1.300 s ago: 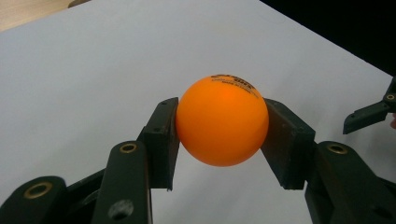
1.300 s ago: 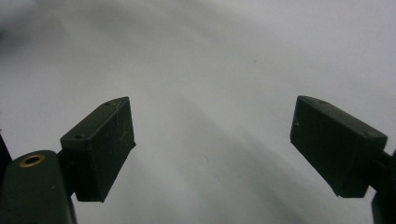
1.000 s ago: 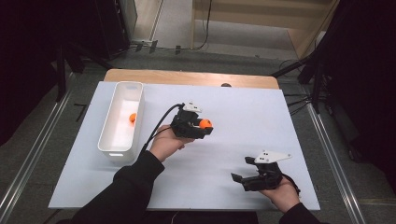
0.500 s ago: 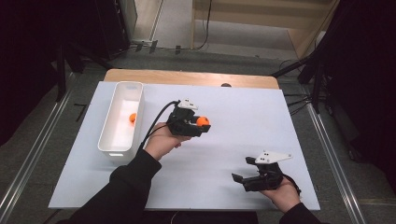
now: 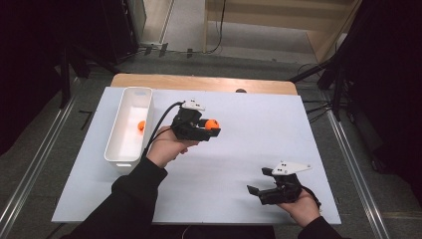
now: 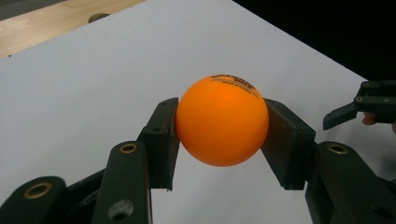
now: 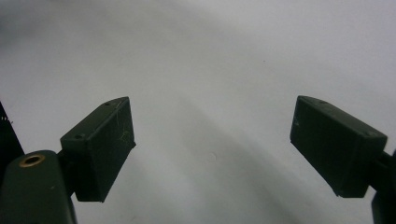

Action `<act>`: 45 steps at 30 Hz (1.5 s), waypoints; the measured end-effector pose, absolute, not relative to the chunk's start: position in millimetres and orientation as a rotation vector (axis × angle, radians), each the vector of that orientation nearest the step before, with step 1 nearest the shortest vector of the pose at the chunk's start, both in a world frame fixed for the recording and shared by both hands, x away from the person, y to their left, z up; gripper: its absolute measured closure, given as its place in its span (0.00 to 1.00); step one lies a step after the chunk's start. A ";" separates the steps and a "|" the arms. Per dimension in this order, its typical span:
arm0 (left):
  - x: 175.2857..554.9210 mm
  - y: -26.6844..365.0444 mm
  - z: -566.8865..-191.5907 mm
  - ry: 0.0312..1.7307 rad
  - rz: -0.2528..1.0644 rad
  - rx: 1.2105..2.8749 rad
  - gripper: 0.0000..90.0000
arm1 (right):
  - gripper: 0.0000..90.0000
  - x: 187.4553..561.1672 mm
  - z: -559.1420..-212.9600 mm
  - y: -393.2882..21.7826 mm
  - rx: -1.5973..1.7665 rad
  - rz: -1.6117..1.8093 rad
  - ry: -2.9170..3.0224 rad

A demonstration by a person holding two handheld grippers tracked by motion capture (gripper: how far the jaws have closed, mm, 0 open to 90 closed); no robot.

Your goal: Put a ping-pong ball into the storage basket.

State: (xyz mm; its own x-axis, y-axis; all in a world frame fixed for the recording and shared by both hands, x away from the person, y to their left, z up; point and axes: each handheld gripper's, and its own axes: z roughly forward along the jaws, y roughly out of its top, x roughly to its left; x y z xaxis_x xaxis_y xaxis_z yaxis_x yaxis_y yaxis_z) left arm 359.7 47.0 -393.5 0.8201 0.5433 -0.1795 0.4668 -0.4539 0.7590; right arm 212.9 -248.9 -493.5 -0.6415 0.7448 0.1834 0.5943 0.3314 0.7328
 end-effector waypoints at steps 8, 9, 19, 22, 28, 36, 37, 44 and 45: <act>363.4 55.8 -388.2 0.754 0.104 2.117 0.56 | 0.14 213.0 -493.6 -248.8 1.229 1.199 2.409; 363.5 56.4 -387.7 0.759 0.107 2.116 0.56 | 0.14 213.0 -493.7 -248.8 1.227 1.199 2.410; 365.7 63.8 -382.1 0.760 0.138 2.136 0.56 | 0.14 213.0 -493.7 -249.0 1.228 1.199 2.410; 367.0 66.6 -380.9 0.768 0.142 2.135 0.56 | 0.14 213.2 -493.7 -249.1 1.228 1.198 2.410; 370.1 73.2 -378.6 0.777 0.130 2.138 0.56 | 0.14 213.3 -493.9 -249.0 1.229 1.197 2.411; 372.4 79.7 -376.1 0.781 0.132 2.142 0.56 | 0.14 213.4 -493.7 -249.4 1.231 1.198 2.409; 372.7 80.3 -376.1 0.783 0.133 2.142 0.56 | 0.14 213.3 -493.6 -249.4 1.231 1.199 2.409; 375.2 84.7 -375.7 0.792 0.141 2.146 0.56 | 0.14 213.3 -493.7 -249.4 1.229 1.198 2.409; 375.5 85.4 -375.4 0.795 0.141 2.145 0.56 | 0.14 213.3 -493.7 -249.4 1.229 1.198 2.409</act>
State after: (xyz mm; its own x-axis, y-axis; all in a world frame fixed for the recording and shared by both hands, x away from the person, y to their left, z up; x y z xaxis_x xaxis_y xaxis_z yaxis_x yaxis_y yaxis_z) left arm 375.5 85.4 -375.4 0.7941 0.5850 -0.1649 0.4925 -0.4603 0.7386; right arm 213.3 -249.4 -493.7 -0.6409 0.7450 0.1850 0.5972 0.3325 0.7299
